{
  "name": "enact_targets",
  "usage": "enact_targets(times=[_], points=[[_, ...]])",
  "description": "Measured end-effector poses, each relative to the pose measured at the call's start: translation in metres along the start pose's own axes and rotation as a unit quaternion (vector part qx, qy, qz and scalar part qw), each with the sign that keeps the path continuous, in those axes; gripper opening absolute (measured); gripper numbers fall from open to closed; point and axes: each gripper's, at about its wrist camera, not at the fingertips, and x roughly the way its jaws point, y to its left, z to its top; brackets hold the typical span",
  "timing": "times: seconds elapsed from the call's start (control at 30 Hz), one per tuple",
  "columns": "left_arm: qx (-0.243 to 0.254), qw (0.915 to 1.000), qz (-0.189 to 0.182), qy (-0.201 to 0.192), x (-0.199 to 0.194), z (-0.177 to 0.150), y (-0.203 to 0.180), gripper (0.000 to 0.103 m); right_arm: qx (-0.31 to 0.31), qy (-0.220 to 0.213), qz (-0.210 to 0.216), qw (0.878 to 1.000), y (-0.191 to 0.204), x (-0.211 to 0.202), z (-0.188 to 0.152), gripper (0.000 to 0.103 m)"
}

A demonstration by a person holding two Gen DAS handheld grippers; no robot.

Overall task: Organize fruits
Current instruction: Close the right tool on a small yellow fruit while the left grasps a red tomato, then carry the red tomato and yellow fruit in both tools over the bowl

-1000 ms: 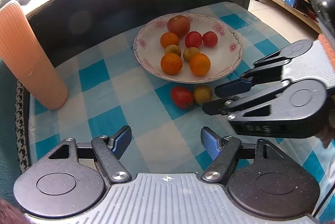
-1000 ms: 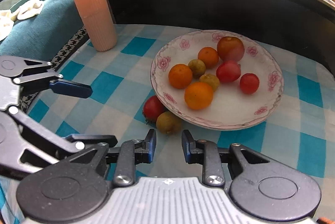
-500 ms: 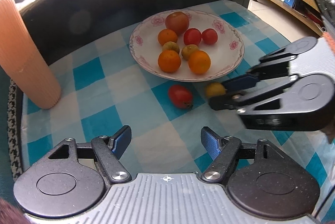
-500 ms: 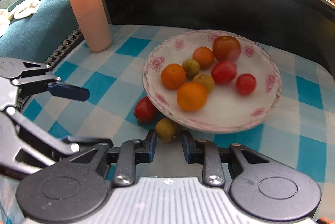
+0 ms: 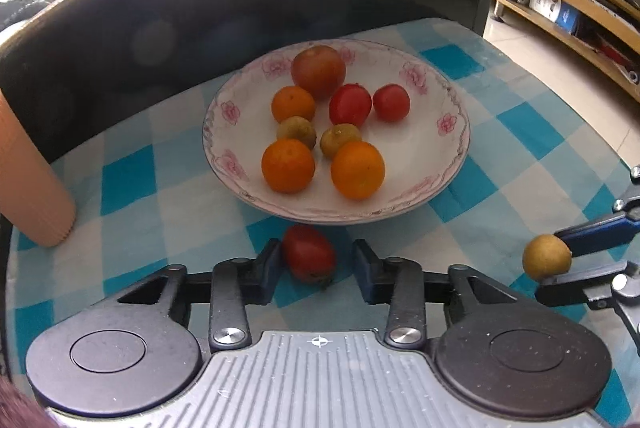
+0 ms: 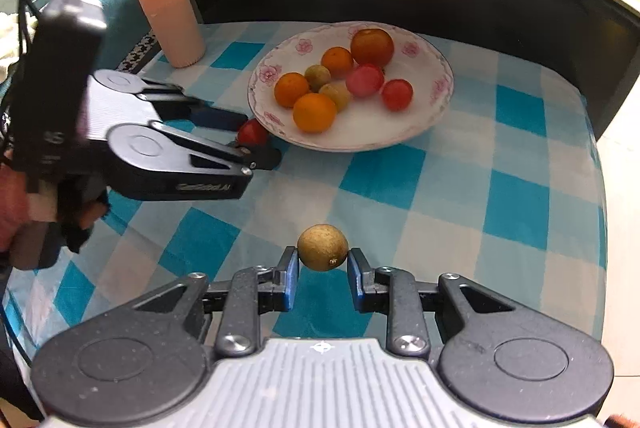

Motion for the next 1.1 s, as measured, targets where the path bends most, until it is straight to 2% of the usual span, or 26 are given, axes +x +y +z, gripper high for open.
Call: enact_targets(times=[0.1, 0.43, 0.63, 0.87, 1.1], points=[[-0.005, 1.0000, 0.007, 0.000, -0.001, 0.000, 0.000, 0.036, 0.004, 0.001, 0.000, 1.000, -0.004, 0.000, 0.000, 0.040], [0.002, 0.9994, -0.002, 0.034, -0.033, -0.022, 0.002, 0.035, -0.009, 0.006, 0.001, 1.000, 0.006, 0.001, -0.006, 0.040], [0.014, 0.9982, -0.017, 0.056, -0.054, -0.042, -0.012, 0.035, -0.029, 0.009, 0.000, 1.000, 0.026, -0.002, -0.020, 0.040], [0.035, 0.9968, -0.031, 0.065, -0.056, -0.054, -0.030, 0.038, -0.045, 0.024, -0.018, 0.999, 0.037, 0.002, -0.041, 0.040], [0.041, 0.9966, -0.037, 0.061, -0.050, -0.054, -0.033, 0.044, -0.051, 0.028, -0.014, 0.998, 0.037, 0.008, -0.035, 0.042]])
